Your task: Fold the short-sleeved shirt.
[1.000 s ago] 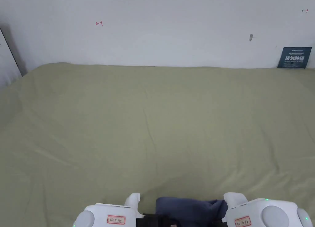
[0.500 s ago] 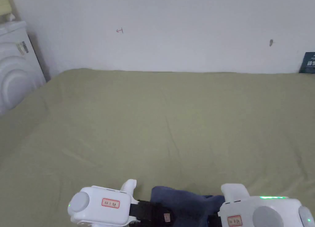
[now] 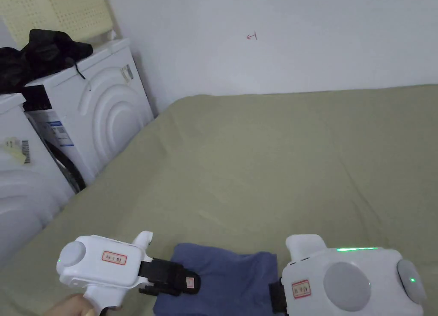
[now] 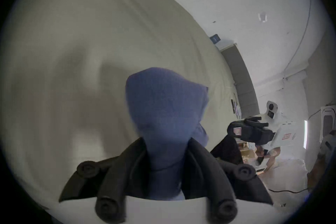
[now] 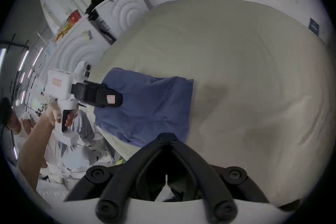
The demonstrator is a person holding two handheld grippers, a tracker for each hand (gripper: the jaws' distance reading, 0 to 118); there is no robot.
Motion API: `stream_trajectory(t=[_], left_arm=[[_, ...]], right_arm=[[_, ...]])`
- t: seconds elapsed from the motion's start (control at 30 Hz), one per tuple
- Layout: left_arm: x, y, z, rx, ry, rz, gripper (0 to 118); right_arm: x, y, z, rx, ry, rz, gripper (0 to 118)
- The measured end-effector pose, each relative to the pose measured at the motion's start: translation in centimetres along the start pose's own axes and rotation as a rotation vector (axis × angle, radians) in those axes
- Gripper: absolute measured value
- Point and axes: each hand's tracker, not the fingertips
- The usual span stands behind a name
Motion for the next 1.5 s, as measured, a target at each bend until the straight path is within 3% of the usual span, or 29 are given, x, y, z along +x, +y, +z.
stream_trajectory(t=[0.17,0.27,0.43,0.53,0.57,0.6,0.67,0.7,0.73,0.77,0.83,1.0,1.2,1.3,1.4,1.5], left_arm=[[-6.3,1.8,5.7,-0.017,0.119,0.065,20],[-7.1,2.3,7.9,-0.023,0.230,0.053,20],[-7.1,2.4,8.9,-0.011,0.260,0.022,22],[-7.1,2.0,10.1,0.024,0.390,0.058,71],[-7.0,1.6,10.9,0.070,0.448,0.081,82],[-6.9,1.2,11.8,0.108,0.474,0.108,82],[-7.0,0.6,14.1,0.209,0.505,0.210,78],[-6.3,-0.2,14.8,0.270,0.506,0.212,66],[-5.1,-1.1,15.3,0.330,0.519,0.203,38],[-4.7,-1.3,15.8,0.362,0.530,0.186,0],[-1.9,-2.1,15.3,0.374,0.622,0.173,0],[6.1,-3.5,11.3,0.359,0.656,0.060,0],[18.4,-5.8,0.4,0.276,0.657,-0.087,0],[23.7,-7.3,-5.6,0.339,0.585,-0.164,0],[28.7,-9.1,-10.9,0.390,0.405,-0.147,0],[33.7,-11.0,-16.7,0.366,0.438,-0.185,0]], right_arm=[[-4.5,1.1,-3.9,-0.046,0.059,0.078,0],[-5.3,1.0,-5.3,-0.079,0.075,0.104,0],[-5.1,0.7,-6.5,-0.095,0.059,0.117,0],[-4.4,0.3,-5.9,-0.119,0.062,0.117,0],[-3.9,0.2,-5.5,-0.120,0.064,0.113,0],[-3.6,0.1,-5.1,-0.120,0.065,0.107,0],[-2.6,-0.1,-4.0,-0.103,0.056,0.080,0],[-2.2,-0.2,-3.5,-0.097,0.050,0.074,0],[-1.7,-0.3,-2.8,-0.089,0.044,0.073,0],[-1.2,-0.5,-2.2,-0.076,0.036,0.065,0],[0.0,-1.0,-1.0,-0.062,0.028,0.046,0],[3.2,-2.5,2.2,-0.025,-0.032,0.016,0],[9.8,-5.4,7.9,0.036,-0.133,-0.038,0],[14.6,-7.4,11.2,0.054,-0.159,-0.077,0],[19.3,-9.8,15.5,0.067,-0.257,-0.089,0],[23.6,-12.2,20.2,0.094,-0.376,-0.068,0]])
